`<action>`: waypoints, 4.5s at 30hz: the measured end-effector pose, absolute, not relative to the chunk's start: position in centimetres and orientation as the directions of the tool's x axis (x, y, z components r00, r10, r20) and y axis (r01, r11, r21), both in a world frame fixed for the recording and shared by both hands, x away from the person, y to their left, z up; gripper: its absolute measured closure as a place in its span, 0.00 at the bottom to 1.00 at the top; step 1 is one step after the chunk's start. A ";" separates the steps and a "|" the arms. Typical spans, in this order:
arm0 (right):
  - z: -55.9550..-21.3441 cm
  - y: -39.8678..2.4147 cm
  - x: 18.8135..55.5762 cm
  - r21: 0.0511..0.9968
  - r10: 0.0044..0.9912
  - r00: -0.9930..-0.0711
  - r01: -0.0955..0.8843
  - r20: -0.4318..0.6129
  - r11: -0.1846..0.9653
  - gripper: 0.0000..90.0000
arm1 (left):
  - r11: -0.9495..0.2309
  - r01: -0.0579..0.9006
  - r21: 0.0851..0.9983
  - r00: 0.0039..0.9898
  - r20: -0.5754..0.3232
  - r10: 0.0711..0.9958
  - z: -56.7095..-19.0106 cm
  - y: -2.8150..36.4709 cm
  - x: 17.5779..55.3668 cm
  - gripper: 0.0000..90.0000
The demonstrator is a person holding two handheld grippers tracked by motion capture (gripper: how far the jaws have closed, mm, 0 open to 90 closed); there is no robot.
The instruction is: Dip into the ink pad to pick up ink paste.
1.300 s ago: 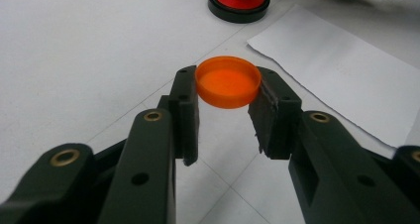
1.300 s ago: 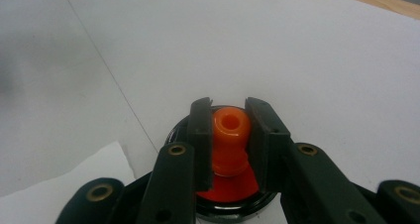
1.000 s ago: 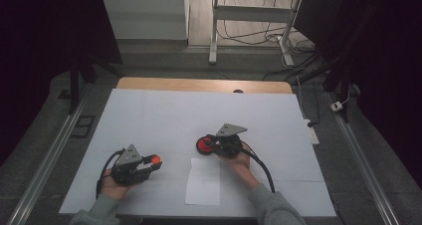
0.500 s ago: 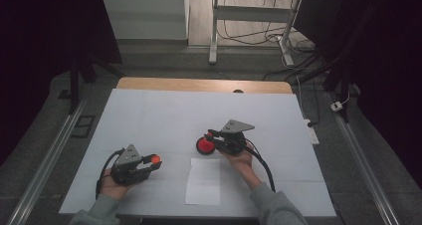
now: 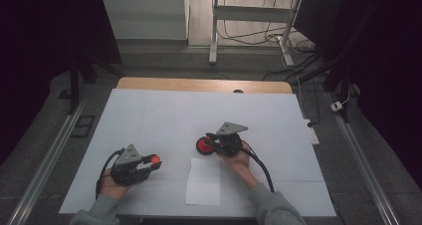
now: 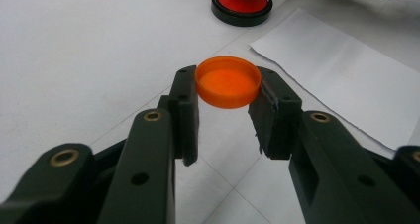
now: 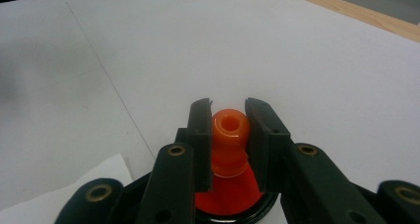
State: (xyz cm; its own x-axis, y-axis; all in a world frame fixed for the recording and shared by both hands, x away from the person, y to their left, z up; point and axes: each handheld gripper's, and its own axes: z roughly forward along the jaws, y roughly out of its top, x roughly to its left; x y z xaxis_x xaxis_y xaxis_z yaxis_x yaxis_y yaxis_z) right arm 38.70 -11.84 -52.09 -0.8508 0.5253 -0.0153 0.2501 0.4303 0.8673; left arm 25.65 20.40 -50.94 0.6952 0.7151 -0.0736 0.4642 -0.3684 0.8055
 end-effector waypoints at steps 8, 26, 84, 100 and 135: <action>-52.5 -11.7 38.8 0.851 0.528 -0.849 0.259 -0.026 0.458 0.80 | -0.371 0.464 0.804 0.696 -0.073 0.715 -51.0 20.4 25.7 0.72; -53.0 -11.7 38.6 0.857 0.540 -0.841 0.265 -0.019 0.442 0.81 | -0.363 0.464 0.808 0.691 -0.073 0.719 -50.9 20.4 25.6 0.72; -50.7 -14.2 38.5 0.889 0.536 -0.842 0.286 0.054 0.359 0.80 | -0.362 0.463 0.809 0.681 -0.064 0.729 -51.0 20.9 25.8 0.72; -49.3 -16.1 37.3 0.893 0.537 -0.843 0.274 0.045 0.356 0.80 | -0.366 0.462 0.808 0.686 -0.064 0.725 -51.1 20.6 26.1 0.72; -48.3 -16.5 34.7 0.899 0.498 -0.865 0.267 0.063 0.349 0.80 | -0.361 0.462 0.810 0.681 -0.063 0.730 -51.1 20.8 26.1 0.71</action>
State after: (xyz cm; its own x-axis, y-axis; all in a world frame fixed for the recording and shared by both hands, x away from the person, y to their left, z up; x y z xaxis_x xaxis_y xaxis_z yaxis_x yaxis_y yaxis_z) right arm 34.66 -16.49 -48.34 -0.8648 0.4982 0.0634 0.2667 0.3486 0.8985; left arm 26.14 20.84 -51.08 0.6809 0.7297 -0.0632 0.4621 -0.3611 0.8100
